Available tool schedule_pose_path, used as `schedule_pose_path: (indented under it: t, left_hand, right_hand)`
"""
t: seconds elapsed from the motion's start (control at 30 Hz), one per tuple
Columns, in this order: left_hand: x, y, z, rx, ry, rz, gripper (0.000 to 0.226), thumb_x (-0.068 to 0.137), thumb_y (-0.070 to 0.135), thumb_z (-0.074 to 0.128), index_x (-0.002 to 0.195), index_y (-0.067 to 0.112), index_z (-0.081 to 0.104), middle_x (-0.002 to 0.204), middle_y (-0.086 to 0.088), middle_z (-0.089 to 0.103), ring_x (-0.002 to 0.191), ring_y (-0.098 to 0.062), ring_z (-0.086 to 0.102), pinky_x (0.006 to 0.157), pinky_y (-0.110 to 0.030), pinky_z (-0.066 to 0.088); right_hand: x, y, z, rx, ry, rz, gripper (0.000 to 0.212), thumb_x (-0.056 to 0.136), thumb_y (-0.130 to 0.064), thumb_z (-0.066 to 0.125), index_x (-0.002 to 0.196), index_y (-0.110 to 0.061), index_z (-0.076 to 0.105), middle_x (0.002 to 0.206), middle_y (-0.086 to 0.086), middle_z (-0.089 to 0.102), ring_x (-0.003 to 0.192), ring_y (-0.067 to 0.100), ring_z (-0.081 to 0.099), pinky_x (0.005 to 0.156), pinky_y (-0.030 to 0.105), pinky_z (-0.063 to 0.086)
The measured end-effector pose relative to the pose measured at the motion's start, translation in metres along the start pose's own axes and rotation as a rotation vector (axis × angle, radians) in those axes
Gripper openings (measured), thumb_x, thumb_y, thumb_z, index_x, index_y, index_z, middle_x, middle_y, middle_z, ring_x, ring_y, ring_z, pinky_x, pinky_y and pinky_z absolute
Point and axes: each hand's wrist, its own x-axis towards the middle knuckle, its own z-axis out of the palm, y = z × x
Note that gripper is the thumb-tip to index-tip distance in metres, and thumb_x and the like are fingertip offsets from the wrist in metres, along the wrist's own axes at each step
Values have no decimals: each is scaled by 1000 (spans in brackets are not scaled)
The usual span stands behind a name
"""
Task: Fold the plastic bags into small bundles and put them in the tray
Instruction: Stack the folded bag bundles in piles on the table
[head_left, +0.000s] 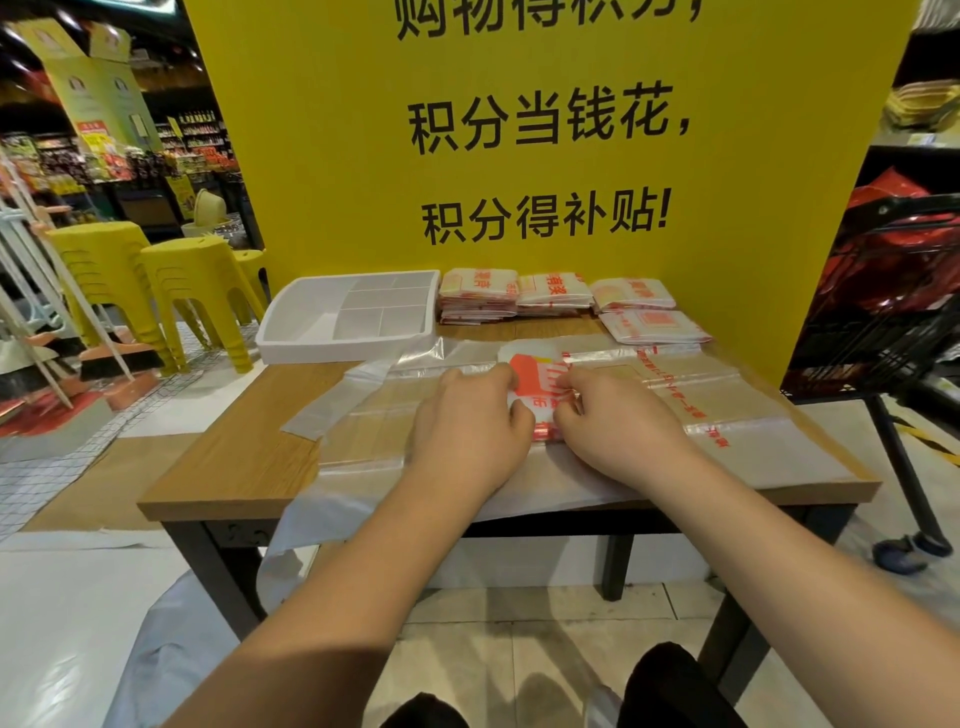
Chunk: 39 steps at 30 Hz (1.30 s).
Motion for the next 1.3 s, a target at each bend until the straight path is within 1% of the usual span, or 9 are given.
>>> schedule_pose_path:
  t: [0.23, 0.33, 0.4, 0.5, 0.6, 0.77, 0.87, 1.0, 1.3]
  left_hand:
    - [0, -6, 3, 78, -90, 53, 36, 94, 39, 45, 121, 24, 62, 113, -3, 62, 117, -27, 42, 93, -40, 44]
    - [8, -11, 0, 80, -209, 117, 35, 95, 38, 46, 124, 21, 56, 145, -5, 43, 137, -26, 27, 111, -42, 30]
    - [17, -15, -1, 56, -308, 183, 33, 95, 35, 45, 124, 19, 50, 160, -3, 28, 148, -22, 15, 118, -42, 17]
    - [28, -21, -3, 14, -438, 227, 43, 96, 36, 44, 133, 14, 43, 158, -2, 31, 151, -18, 11, 119, -38, 11]
    - [34, -28, -3, -48, -494, 226, 45, 97, 40, 47, 134, 16, 41, 146, -2, 41, 143, -21, 27, 109, -32, 21]
    - [37, -49, -2, -102, -561, 248, 54, 93, 66, 46, 137, 36, 36, 154, 5, 36, 143, -13, 27, 109, -29, 23]
    - [41, -59, -4, -25, -654, 268, 84, 80, 87, 36, 151, 46, 16, 165, 13, 12, 152, -11, 6, 123, -40, 14]
    - [46, -59, -4, -14, -713, 267, 90, 78, 88, 37, 153, 47, 11, 165, 16, 7, 152, -10, 2, 124, -42, 11]
    - [52, -52, -18, 40, -774, 314, 103, 73, 89, 49, 155, 44, 7, 165, 15, 6, 152, -11, 5, 124, -44, 15]
  right_hand:
    - [-3, -5, 5, -127, 5, 16, 33, 98, -34, 42, 113, -17, 65, 117, 8, 53, 99, 30, 57, 76, 36, 46]
    - [3, -6, 0, -268, -62, -66, 39, 99, -35, 42, 126, -15, 62, 148, 9, 39, 123, 30, 50, 96, 39, 46]
    - [10, -5, -6, -270, -172, -144, 46, 100, -34, 41, 142, -15, 49, 165, 5, 15, 146, 28, 28, 115, 38, 29]
    - [21, 1, -10, -213, -309, -246, 55, 101, -31, 37, 155, -20, 29, 168, 2, -1, 154, 19, 5, 121, 34, 12]
    - [26, 14, -4, -167, -375, -281, 59, 103, -35, 31, 159, -28, 16, 168, -3, 0, 154, 12, 0, 123, 31, 5]
    - [30, 38, -7, -133, -483, -308, 64, 100, -64, 21, 157, -44, 1, 165, -19, -9, 151, 3, -9, 123, 31, -2]
    - [36, 56, -16, -119, -546, -321, 85, 82, -86, 24, 155, -50, 2, 162, -26, -11, 150, 0, -11, 124, 32, -2]
    - [43, 62, -19, -113, -613, -308, 95, 73, -93, 30, 154, -53, 2, 161, -28, -12, 150, -1, -11, 124, 34, -2]
    - [44, 42, -33, -156, -667, -276, 98, 78, -83, 40, 159, -39, 5, 165, -19, -7, 153, 7, 0, 122, 28, 3]
